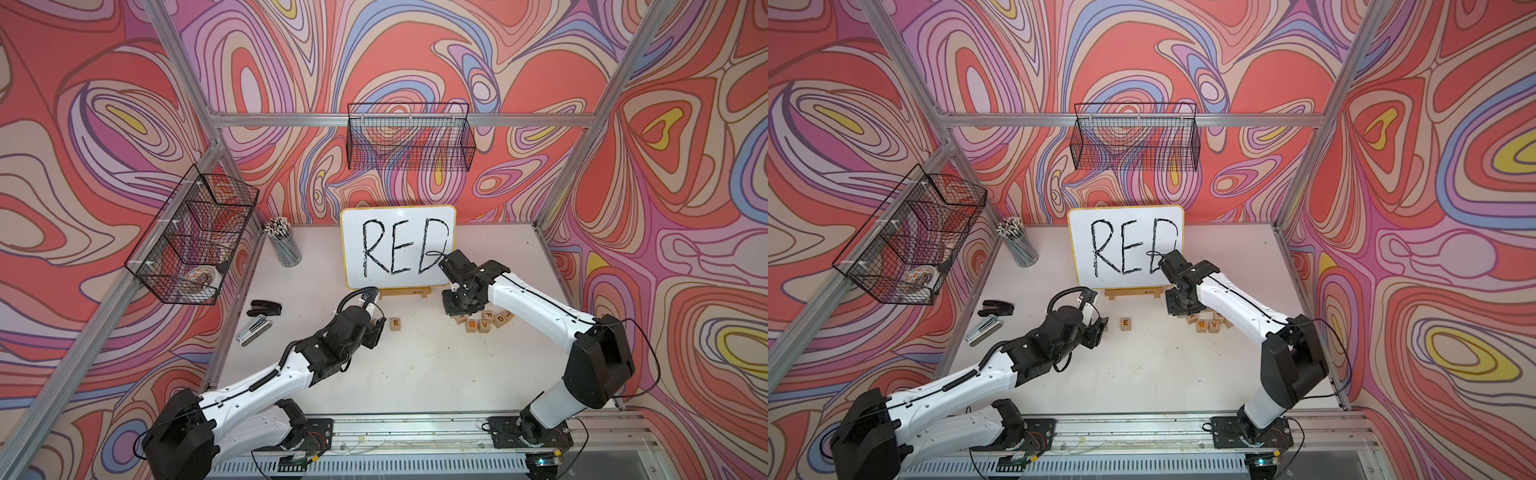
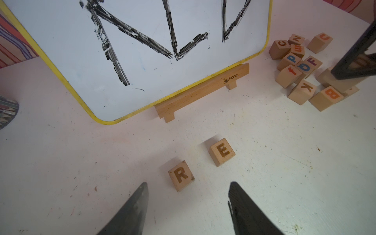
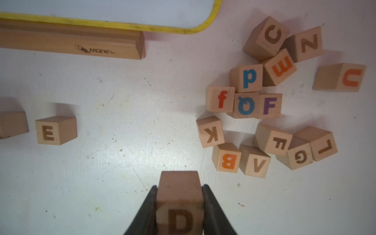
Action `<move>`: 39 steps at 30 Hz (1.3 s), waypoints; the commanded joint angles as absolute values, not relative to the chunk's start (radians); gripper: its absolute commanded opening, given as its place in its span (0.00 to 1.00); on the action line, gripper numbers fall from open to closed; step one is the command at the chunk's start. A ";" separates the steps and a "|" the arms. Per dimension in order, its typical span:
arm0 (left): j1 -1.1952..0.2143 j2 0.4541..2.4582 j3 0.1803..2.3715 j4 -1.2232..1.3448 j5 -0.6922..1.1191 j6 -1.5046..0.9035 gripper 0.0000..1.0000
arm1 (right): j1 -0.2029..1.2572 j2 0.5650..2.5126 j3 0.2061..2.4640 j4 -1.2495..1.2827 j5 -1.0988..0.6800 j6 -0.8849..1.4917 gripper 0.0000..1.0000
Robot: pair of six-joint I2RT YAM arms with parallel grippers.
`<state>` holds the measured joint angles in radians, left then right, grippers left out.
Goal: Assemble the uppercase word "red" with letter blocks
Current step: Place the letter block at the center of the board.
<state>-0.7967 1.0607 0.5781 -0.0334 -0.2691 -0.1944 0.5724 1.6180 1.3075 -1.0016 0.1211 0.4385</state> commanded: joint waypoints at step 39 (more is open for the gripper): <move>-0.790 1.037 0.565 -0.032 -0.271 -0.198 0.65 | 0.717 1.916 1.414 -0.841 0.095 0.742 0.20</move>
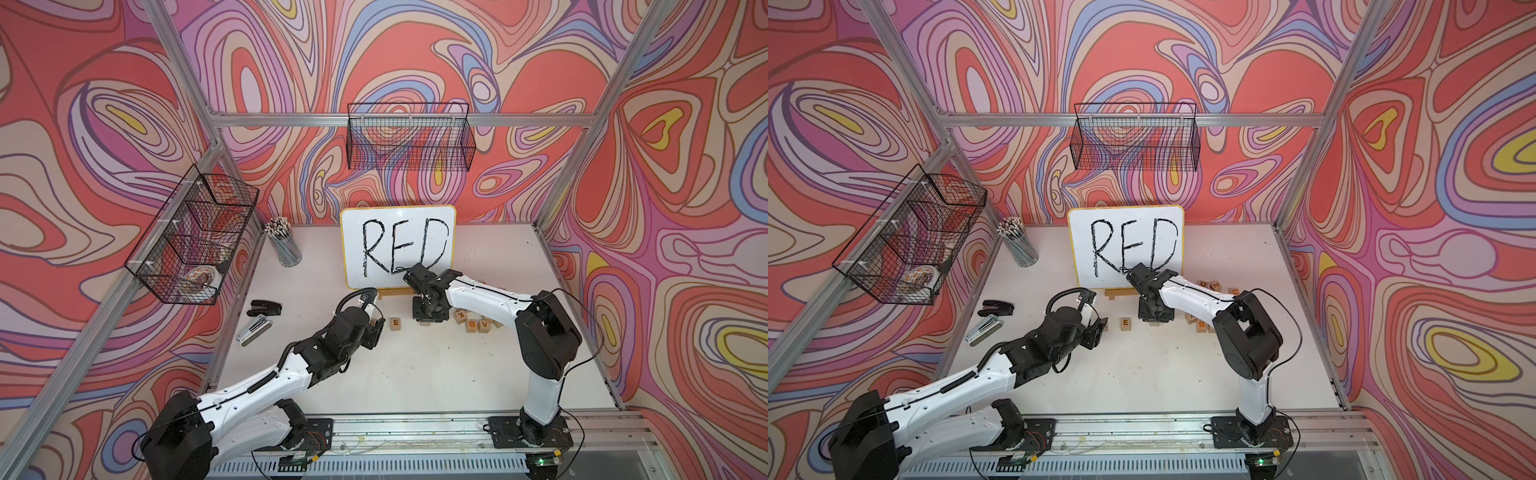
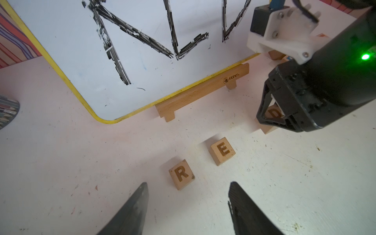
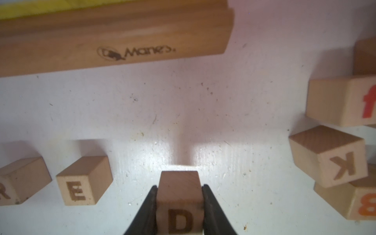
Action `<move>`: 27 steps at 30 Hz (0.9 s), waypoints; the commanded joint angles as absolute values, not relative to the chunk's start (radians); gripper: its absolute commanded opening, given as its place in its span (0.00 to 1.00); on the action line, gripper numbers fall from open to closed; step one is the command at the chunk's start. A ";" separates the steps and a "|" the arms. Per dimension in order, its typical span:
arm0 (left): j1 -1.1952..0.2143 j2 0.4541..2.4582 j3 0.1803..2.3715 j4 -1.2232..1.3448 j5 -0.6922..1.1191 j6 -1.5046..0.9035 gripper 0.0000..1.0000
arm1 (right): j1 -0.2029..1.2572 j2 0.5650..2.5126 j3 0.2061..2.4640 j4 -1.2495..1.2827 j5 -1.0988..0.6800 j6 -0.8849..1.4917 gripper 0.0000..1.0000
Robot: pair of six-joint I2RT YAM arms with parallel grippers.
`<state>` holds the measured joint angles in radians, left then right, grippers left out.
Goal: Assemble the uppercase word "red" with letter blocks
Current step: Place the letter block at the center of the board.
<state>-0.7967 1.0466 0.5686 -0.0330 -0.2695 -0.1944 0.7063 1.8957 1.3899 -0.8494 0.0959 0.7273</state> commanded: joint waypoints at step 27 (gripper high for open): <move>-0.790 1.022 0.555 -0.037 -0.284 -0.199 0.65 | 0.736 1.993 1.469 -0.834 0.099 0.739 0.20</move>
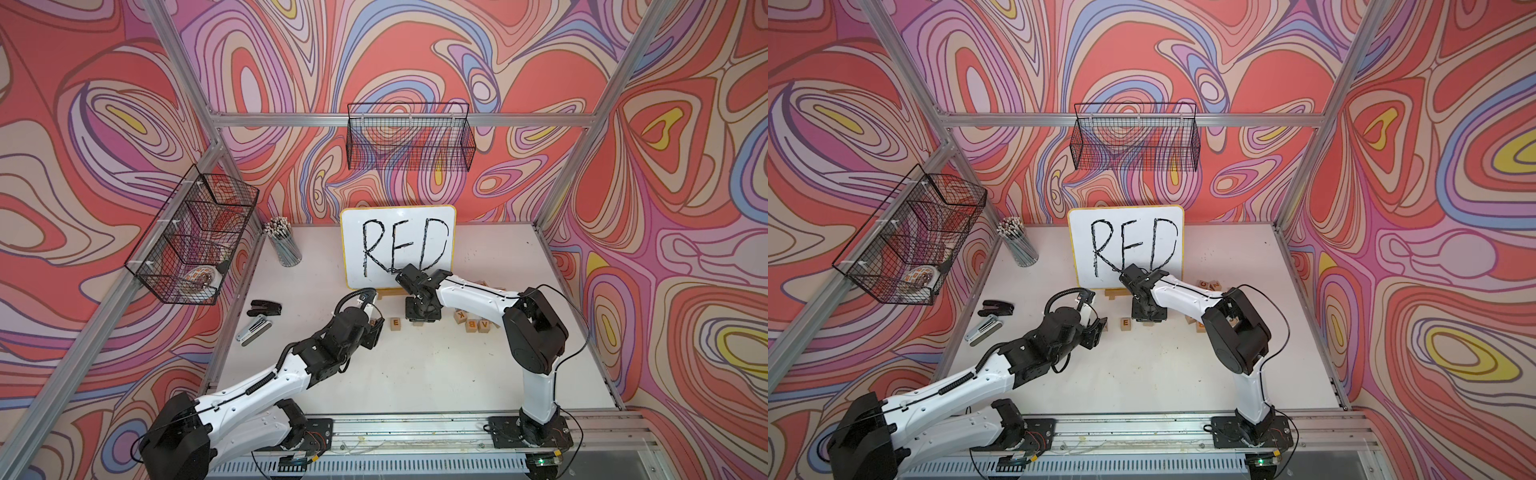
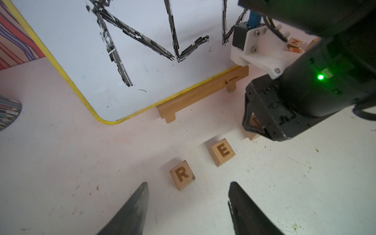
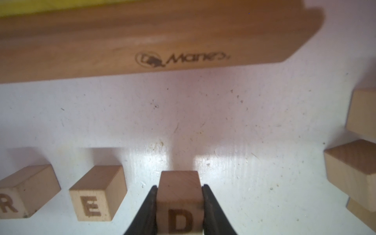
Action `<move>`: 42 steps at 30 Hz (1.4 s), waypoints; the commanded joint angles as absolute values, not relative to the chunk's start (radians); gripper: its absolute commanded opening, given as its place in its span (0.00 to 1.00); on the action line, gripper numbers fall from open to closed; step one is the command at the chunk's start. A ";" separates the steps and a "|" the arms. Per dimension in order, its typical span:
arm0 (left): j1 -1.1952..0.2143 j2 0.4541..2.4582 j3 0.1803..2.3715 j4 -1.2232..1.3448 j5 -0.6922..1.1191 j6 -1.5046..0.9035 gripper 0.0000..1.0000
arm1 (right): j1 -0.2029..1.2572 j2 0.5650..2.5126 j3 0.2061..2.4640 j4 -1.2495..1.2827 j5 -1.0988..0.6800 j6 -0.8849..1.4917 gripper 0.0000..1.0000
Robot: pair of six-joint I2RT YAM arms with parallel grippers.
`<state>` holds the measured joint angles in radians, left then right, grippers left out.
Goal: Assemble the uppercase word "red" with letter blocks
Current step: Place the letter block at the center of the board.
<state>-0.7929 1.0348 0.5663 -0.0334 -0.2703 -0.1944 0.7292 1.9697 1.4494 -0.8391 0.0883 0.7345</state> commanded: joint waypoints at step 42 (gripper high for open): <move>-0.789 1.017 0.550 -0.040 -0.290 -0.201 0.65 | 0.735 2.031 1.454 -0.825 0.093 0.730 0.23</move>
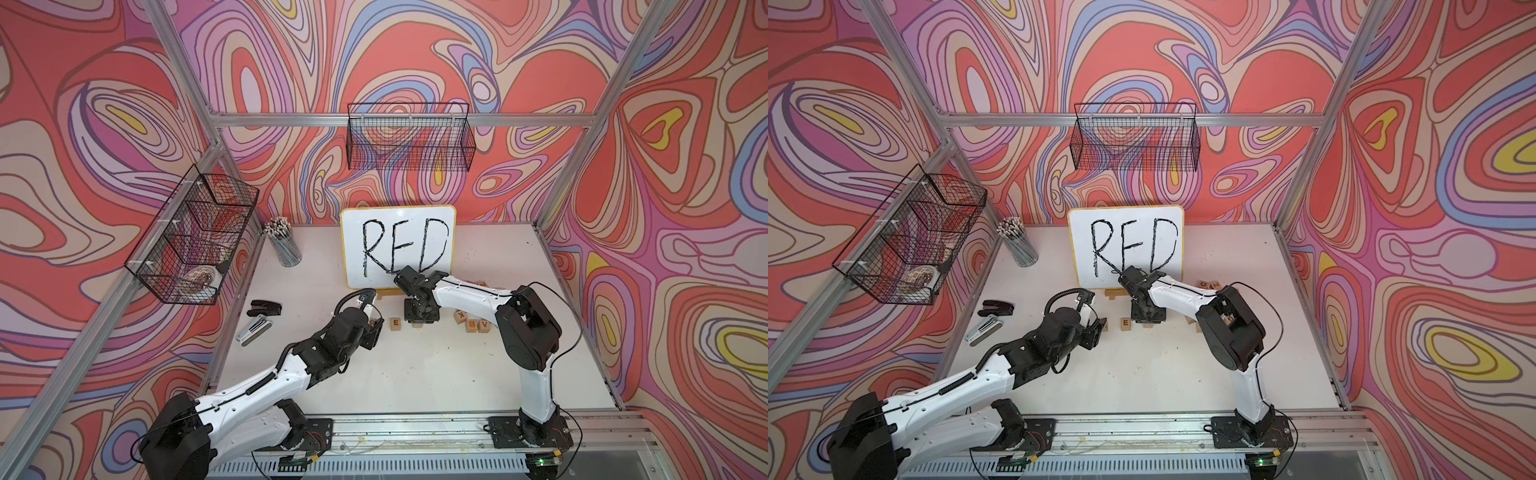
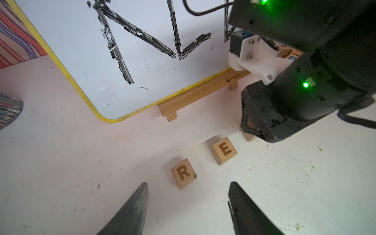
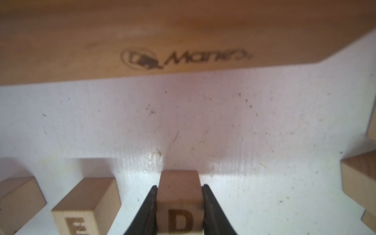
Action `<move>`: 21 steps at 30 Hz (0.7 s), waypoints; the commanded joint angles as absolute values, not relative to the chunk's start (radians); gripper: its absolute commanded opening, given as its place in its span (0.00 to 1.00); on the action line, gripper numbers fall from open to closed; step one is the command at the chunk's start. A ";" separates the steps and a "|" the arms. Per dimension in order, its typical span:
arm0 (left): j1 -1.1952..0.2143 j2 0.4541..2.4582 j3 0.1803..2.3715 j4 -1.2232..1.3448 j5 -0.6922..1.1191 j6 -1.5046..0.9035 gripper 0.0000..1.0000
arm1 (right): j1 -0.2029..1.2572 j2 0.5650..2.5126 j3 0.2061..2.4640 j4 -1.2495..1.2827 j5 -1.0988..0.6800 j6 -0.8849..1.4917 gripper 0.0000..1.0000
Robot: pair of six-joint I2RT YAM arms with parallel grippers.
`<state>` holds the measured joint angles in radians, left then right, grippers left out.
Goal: Assemble the uppercase word "red" with letter blocks
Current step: Place the letter block at the center of the board.
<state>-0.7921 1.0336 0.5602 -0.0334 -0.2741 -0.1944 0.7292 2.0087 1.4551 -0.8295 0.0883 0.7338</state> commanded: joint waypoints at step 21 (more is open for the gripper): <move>-0.788 1.025 0.554 -0.035 -0.286 -0.195 0.65 | 0.741 2.035 1.453 -0.837 0.093 0.731 0.29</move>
